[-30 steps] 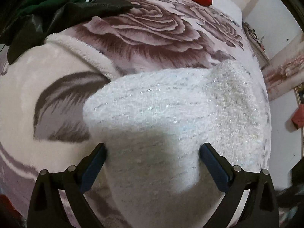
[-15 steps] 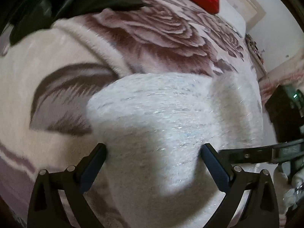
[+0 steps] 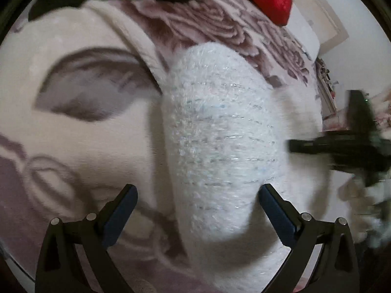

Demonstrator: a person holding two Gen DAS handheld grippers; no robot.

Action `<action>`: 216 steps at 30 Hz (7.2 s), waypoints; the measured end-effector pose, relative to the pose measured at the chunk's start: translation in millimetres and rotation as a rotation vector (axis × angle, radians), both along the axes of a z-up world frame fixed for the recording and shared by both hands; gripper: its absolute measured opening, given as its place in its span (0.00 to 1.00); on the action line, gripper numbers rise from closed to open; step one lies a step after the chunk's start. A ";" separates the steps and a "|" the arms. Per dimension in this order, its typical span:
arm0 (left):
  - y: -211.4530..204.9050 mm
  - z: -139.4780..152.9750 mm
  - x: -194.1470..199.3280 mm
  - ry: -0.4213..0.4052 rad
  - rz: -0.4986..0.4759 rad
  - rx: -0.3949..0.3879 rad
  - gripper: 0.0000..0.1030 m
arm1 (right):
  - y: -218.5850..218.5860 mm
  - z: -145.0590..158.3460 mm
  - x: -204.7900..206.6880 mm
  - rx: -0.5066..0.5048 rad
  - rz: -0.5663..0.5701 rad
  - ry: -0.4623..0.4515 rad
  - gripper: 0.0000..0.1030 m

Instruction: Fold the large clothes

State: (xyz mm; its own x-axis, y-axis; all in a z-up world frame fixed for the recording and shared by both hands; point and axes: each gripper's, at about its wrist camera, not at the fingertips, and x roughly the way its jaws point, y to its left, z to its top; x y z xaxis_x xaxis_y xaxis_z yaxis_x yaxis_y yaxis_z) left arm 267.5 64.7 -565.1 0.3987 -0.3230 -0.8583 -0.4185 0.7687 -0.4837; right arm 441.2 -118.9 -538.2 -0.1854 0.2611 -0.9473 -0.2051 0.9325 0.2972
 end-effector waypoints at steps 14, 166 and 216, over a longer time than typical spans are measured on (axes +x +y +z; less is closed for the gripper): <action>4.7 -1.8 -12.2 0.019 0.068 0.055 1.00 | -20.4 69.2 -14.3 0.128 0.087 -0.101 0.35; -82.2 509.1 -110.9 -0.612 -0.204 0.618 0.97 | -72.3 608.6 -338.0 -0.330 -0.364 -1.079 0.97; -95.3 532.4 -130.9 -0.653 -0.157 0.636 0.97 | -57.8 623.1 -356.3 -0.317 -0.370 -1.108 0.97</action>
